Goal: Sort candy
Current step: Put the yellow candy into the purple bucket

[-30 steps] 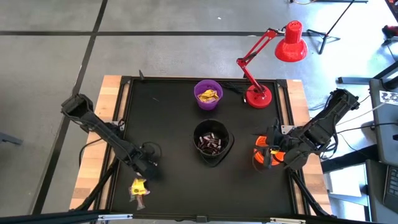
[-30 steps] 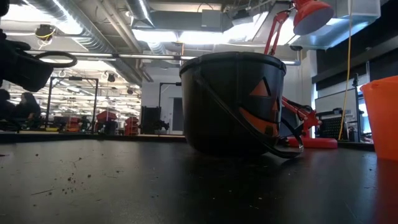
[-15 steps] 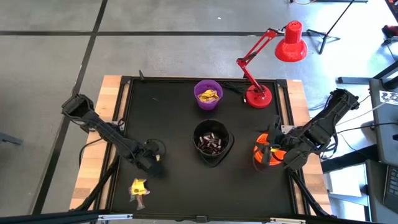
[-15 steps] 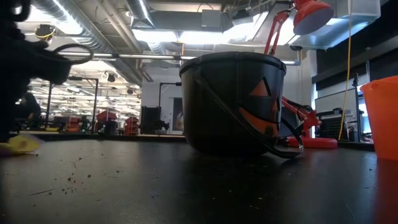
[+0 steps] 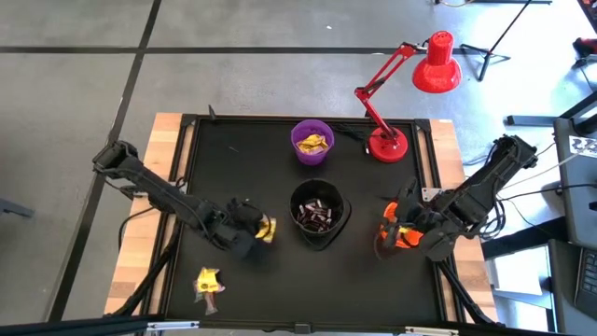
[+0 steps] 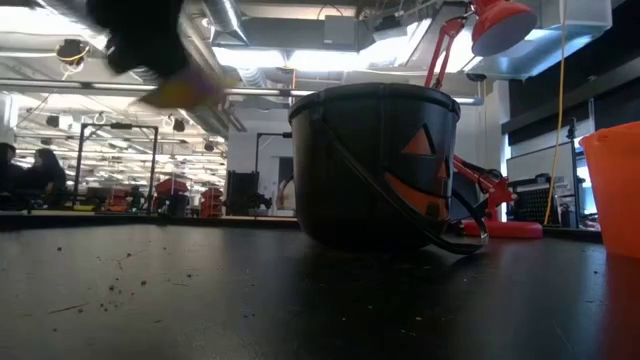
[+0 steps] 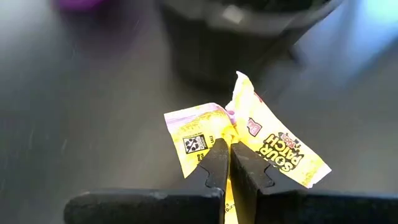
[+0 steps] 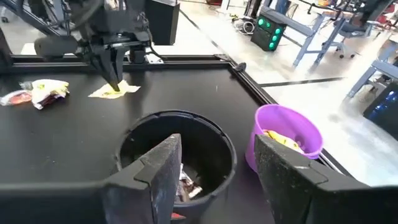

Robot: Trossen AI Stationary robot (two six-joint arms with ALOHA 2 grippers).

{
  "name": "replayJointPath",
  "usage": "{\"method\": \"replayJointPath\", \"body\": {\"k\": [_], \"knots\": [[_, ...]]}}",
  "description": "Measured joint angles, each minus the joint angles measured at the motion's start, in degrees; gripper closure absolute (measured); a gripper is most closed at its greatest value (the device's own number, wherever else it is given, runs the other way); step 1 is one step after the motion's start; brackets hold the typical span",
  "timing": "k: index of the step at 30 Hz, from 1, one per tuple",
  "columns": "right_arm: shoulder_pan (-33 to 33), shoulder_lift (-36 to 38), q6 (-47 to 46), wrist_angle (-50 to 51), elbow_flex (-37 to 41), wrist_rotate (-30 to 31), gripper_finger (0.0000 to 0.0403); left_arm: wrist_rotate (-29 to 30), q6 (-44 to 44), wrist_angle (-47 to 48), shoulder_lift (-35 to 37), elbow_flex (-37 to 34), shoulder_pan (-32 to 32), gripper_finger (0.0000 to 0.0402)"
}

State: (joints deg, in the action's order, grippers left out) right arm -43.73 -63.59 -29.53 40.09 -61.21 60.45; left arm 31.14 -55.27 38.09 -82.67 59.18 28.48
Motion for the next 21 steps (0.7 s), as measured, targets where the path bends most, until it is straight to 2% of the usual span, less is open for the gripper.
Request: {"method": "replayJointPath", "body": {"k": [3, 5, 9, 11, 18, 21], "knots": [[0.0, -1.5, 2.8, -3.7, 0.0, -0.7, 0.0205, 1.9, 5.9, -3.1, 0.0, 3.3, 0.0, 0.0401], [0.1, -2.7, 6.2, -7.4, 0.0, -3.5, 0.0205, 2.6, 10.6, -7.1, 0.0, 4.7, 0.0, 0.0401], [2.4, -5.3, 15.5, -16.6, 0.0, -15.1, 0.0205, 2.2, 21.6, -19.6, 0.0, 5.3, 0.0, 0.0401], [3.7, -6.6, 18.9, -20.9, 0.0, -19.1, 0.0205, 1.8, 26.5, -25.2, 0.0, 5.3, 0.0, 0.0401], [11.0, -11.1, 22.6, -29.3, 0.0, -21.4, 0.0205, 1.5, 36.0, -34.9, 0.0, 5.3, -0.9, 0.0402], [14.7, -13.0, 25.0, -33.7, 0.0, -25.9, 0.0205, 1.0, 36.4, -35.1, 0.0, 5.3, -1.5, 0.0401]]}}
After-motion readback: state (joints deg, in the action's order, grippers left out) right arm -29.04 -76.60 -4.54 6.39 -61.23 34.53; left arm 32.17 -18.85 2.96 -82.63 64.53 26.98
